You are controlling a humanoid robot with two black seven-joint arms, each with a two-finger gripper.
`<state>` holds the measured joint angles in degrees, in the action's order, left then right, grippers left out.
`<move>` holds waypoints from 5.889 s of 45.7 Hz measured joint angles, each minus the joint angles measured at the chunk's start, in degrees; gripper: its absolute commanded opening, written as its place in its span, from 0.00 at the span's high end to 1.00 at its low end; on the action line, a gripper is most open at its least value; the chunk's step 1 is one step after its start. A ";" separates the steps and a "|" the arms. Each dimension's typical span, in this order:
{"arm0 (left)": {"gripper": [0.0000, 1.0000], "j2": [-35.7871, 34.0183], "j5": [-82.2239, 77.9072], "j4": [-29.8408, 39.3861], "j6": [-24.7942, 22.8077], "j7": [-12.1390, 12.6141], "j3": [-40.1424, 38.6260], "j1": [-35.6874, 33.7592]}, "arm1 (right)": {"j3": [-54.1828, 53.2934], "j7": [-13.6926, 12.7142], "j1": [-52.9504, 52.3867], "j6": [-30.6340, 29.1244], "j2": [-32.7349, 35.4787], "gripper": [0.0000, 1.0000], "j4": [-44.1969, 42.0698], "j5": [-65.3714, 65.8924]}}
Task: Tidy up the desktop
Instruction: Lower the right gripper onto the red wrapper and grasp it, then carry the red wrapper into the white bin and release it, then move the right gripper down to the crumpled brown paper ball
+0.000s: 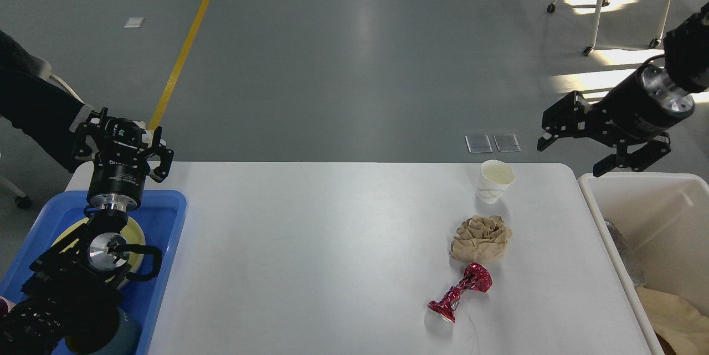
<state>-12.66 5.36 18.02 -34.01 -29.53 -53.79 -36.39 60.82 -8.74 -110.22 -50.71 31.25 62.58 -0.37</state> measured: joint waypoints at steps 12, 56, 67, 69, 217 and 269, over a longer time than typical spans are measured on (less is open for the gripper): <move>0.03 0.00 0.00 0.00 0.00 0.00 -0.01 0.00 | -4.84 -0.21 17.73 7.43 -4.90 0.00 0.75 -4.20; 0.03 0.00 -0.02 0.00 0.00 0.00 0.01 0.00 | -18.02 -0.40 41.09 27.85 -18.16 0.06 -8.37 -5.66; 0.03 0.00 -0.01 0.00 0.00 0.00 0.01 0.00 | -18.18 -0.41 42.33 28.60 -18.11 1.00 -8.07 -5.67; 0.03 0.00 -0.01 0.00 0.00 0.00 0.01 0.00 | -18.25 -0.45 42.35 28.41 -18.11 1.00 -7.83 -5.75; 0.03 0.00 -0.02 0.00 0.00 0.00 0.00 0.00 | -12.67 -0.39 40.34 51.30 2.40 0.00 -34.20 -4.37; 0.03 0.00 -0.04 0.00 0.00 0.00 0.00 0.00 | -4.47 -0.32 9.95 4.41 -12.22 0.00 -9.86 -4.55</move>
<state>-12.66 5.33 18.02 -34.01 -29.53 -53.79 -36.39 56.36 -9.06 -100.27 -46.29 19.03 52.72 -4.93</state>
